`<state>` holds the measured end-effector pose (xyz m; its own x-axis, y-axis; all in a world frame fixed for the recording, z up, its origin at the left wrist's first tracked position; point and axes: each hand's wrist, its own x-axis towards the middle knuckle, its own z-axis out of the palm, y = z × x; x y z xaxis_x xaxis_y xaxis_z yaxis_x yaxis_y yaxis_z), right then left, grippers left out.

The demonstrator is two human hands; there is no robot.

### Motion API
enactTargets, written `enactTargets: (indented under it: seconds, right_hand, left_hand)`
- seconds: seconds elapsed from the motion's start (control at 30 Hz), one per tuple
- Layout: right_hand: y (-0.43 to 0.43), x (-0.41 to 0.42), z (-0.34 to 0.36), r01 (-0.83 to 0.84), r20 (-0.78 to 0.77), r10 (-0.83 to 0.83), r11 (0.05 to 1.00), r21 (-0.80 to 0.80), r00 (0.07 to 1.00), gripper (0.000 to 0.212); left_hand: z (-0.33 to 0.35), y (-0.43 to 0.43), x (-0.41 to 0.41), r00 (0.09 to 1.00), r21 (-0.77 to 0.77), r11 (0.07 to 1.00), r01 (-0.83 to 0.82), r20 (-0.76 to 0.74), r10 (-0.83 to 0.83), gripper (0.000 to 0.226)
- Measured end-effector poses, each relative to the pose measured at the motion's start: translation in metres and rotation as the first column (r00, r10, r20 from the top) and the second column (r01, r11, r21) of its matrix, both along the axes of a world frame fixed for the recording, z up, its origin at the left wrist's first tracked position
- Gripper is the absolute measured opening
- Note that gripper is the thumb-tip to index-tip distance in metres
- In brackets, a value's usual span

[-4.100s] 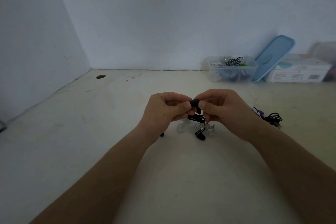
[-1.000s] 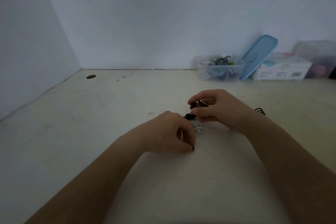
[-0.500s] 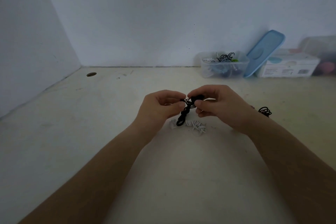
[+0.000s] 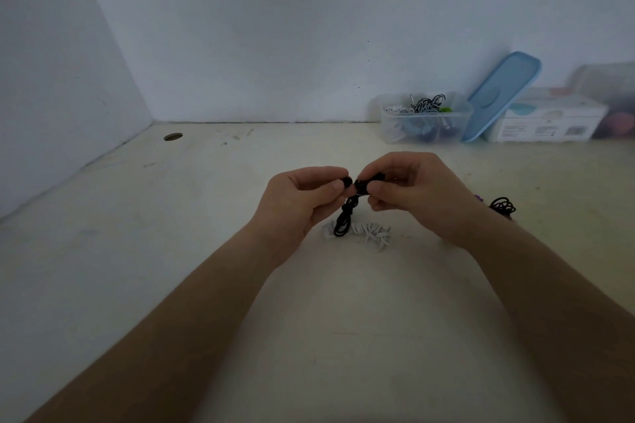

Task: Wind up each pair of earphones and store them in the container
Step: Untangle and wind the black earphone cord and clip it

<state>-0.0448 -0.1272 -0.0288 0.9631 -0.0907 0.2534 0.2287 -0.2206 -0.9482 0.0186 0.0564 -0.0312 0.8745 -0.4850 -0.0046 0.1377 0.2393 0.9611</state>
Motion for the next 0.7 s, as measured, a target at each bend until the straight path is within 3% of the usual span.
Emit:
enactTargets:
  seconds: [0.7]
  right_hand:
    - [-0.0006, -0.0001, 0.0001, -0.022, 0.034, 0.026, 0.994, -0.107, 0.999, 0.019]
  left_hand:
    - [-0.0036, -0.0002, 0.0008, 0.990, 0.128, 0.991, 0.035, 0.129, -0.051, 0.015]
